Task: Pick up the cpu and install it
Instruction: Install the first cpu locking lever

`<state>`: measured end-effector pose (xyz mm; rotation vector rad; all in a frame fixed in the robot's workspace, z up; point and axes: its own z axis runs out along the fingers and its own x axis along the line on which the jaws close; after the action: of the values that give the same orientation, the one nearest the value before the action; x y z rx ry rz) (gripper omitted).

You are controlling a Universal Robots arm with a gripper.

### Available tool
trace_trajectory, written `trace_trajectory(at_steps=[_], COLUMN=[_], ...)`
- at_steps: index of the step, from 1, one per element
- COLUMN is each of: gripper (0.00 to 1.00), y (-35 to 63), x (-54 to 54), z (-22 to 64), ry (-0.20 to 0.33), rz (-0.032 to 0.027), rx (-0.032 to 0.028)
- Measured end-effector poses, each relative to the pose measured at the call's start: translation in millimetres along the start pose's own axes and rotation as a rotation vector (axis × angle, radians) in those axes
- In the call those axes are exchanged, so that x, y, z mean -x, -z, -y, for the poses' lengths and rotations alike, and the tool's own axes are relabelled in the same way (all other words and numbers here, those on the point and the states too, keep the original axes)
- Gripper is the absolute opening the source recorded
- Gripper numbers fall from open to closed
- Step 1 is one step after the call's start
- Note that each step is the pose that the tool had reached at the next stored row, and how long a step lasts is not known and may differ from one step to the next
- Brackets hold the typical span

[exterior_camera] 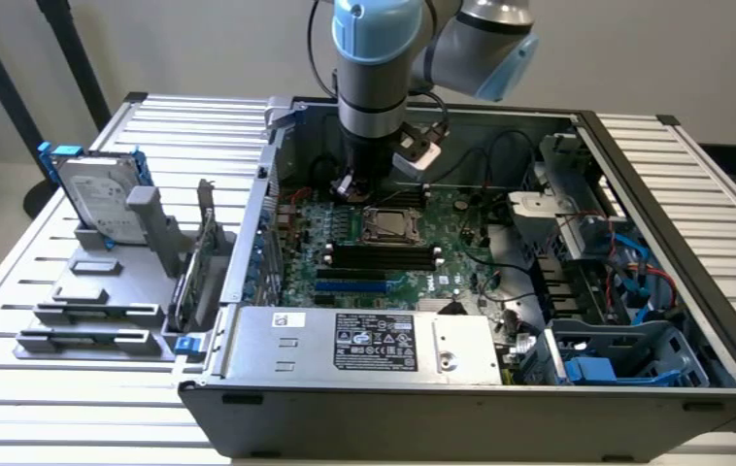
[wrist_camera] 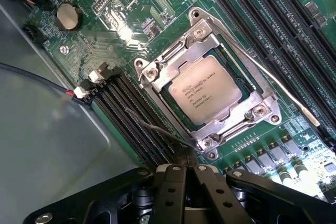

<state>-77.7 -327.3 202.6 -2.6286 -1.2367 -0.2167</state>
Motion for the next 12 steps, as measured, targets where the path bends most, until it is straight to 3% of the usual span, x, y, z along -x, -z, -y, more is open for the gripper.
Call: trace_trajectory(at_steps=[12], gripper=[0.11], y=[-0.3], x=[-2.1], z=[-2.5], ry=[0.000], rz=[0.0001], rx=[0.0002])
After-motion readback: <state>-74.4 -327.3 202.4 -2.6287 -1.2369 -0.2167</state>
